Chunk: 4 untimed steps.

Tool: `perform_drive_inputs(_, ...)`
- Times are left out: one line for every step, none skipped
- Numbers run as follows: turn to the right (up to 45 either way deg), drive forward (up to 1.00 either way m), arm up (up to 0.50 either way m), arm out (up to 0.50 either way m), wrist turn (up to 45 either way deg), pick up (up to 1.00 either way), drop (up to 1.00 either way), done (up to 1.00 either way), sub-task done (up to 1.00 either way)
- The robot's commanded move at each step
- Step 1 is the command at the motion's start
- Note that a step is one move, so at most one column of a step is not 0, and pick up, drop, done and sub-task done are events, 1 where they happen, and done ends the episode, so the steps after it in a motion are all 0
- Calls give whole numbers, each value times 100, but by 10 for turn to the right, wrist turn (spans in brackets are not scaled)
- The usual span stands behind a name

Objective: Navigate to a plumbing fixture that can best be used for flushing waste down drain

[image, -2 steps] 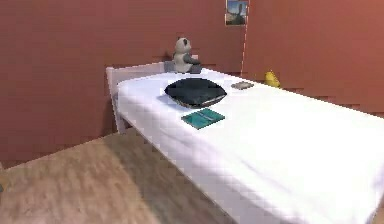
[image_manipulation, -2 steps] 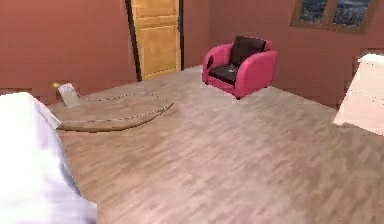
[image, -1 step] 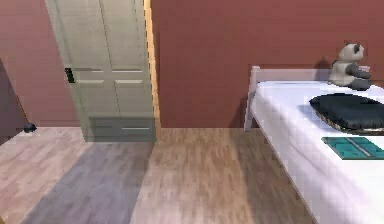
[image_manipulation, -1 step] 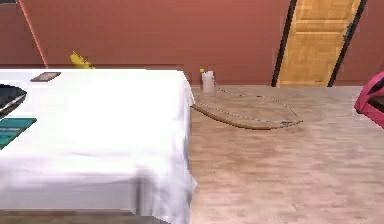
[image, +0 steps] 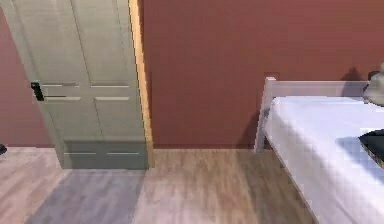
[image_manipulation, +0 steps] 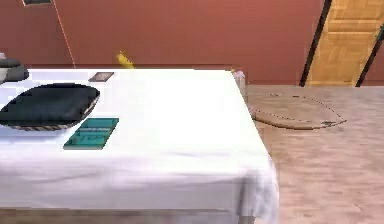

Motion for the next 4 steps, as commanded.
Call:
perform_drive_inputs(-390,0,0,0,0,0,0,0,0)
perform_drive_inputs(0,40,0,0,0,0,0,0,0)
perform_drive_inputs(-420,0,0,0,0,0,0,0,0)
perform_drive_inputs(0,90,0,0,0,0,0,0,0)
